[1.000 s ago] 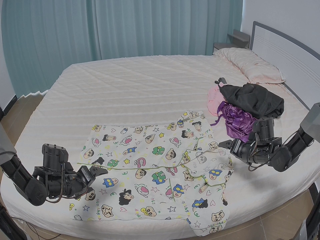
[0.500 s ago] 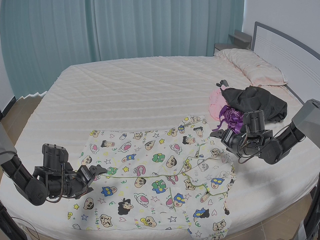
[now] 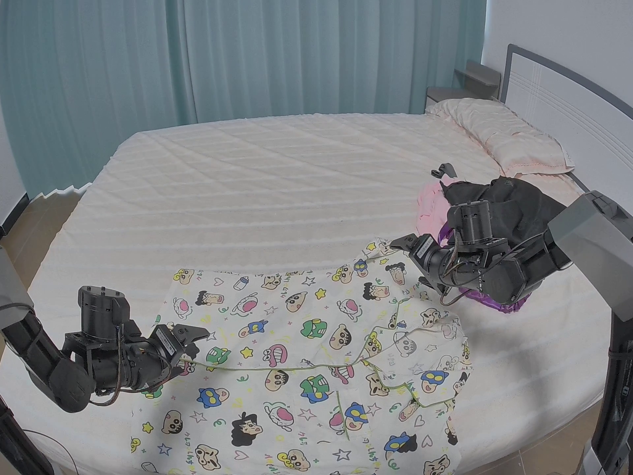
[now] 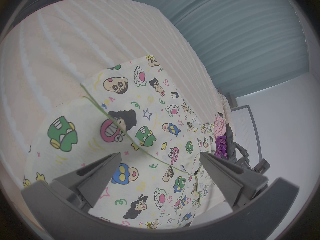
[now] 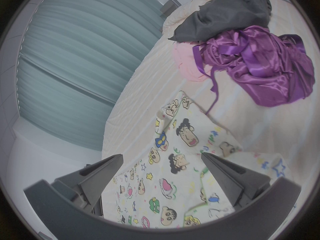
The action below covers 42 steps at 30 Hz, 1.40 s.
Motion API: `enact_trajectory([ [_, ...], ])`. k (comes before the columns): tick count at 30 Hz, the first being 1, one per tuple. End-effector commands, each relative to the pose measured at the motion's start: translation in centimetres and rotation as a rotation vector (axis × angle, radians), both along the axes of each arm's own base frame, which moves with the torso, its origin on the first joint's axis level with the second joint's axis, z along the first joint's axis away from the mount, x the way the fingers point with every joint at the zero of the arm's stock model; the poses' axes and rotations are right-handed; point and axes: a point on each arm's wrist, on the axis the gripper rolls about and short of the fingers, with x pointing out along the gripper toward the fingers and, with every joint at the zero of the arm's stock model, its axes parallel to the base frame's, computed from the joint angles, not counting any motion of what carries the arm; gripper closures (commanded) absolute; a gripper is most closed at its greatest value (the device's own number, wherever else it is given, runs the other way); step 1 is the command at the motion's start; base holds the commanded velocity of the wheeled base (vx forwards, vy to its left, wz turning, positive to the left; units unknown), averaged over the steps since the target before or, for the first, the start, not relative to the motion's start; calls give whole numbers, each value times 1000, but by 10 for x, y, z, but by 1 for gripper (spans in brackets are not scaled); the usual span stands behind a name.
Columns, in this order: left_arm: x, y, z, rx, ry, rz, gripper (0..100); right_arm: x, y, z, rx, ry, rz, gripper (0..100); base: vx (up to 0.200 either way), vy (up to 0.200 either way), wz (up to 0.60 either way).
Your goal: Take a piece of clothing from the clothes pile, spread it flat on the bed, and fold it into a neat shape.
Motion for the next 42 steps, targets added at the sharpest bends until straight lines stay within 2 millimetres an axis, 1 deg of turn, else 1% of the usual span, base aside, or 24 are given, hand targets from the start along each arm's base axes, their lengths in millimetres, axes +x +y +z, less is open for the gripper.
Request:
enact_trajectory([
  [1, -4, 1, -3, 1, 11, -1, 0, 12, 11, -8, 0, -10, 8, 0, 0, 0, 0],
  [3, -4, 1, -3, 1, 9, -1, 0, 16, 15, -7, 1, -20, 10, 0, 0, 0, 0],
  [6, -5, 0, -3, 1, 8, -2, 0, 24, 29, -6, -6, -4, 31, 0, 0, 0, 0],
  [7, -5, 0, -3, 1, 8, -2, 0, 24, 29, -6, -6, -4, 31, 0, 0, 0, 0],
  [8, -5, 0, -4, 2, 12, -2, 0, 31, 36, -7, -15, 2, 33, 0, 0, 0, 0],
  [11, -8, 1, -6, 3, 21, -2, 0, 44, 47, -10, -39, 4, 22, 0, 0, 0, 0],
  [15, -8, 1, -5, 3, 20, -2, 0, 59, 54, -16, -84, 36, 19, 0, 0, 0, 0],
  [19, -8, 1, -6, 4, 23, -2, 0, 67, 56, -26, -91, 42, 15, 0, 0, 0, 0],
  [24, -10, 1, -7, 2, 28, -4, 0, 68, 57, -36, -132, 46, 41, 0, 0, 0, 0],
  [26, -10, 1, -7, 1, 32, -6, 0, 69, 57, -35, -137, 35, 47, 0, 0, 0, 0],
  [31, -10, 1, -7, 0, 32, -3, 0, 69, 50, -33, -180, 21, 62, 0, 0, 0, 0],
  [35, -10, 1, -7, -4, 35, 2, 0, 63, 41, -33, -226, 31, 76, 0, 0, 0, 0],
  [38, -10, 2, -7, -3, 36, 5, 0, 65, 39, -31, -222, 19, 72, 0, 200, 0, 0],
  [41, -10, 1, -7, -2, 35, 2, 0, 66, 41, -32, -204, 3, 71, 0, 200, 0, 0],
  [42, -10, 1, -7, -2, 35, 2, 0, 66, 44, -35, -201, -4, 73, 0, 0, 0, 0],
])
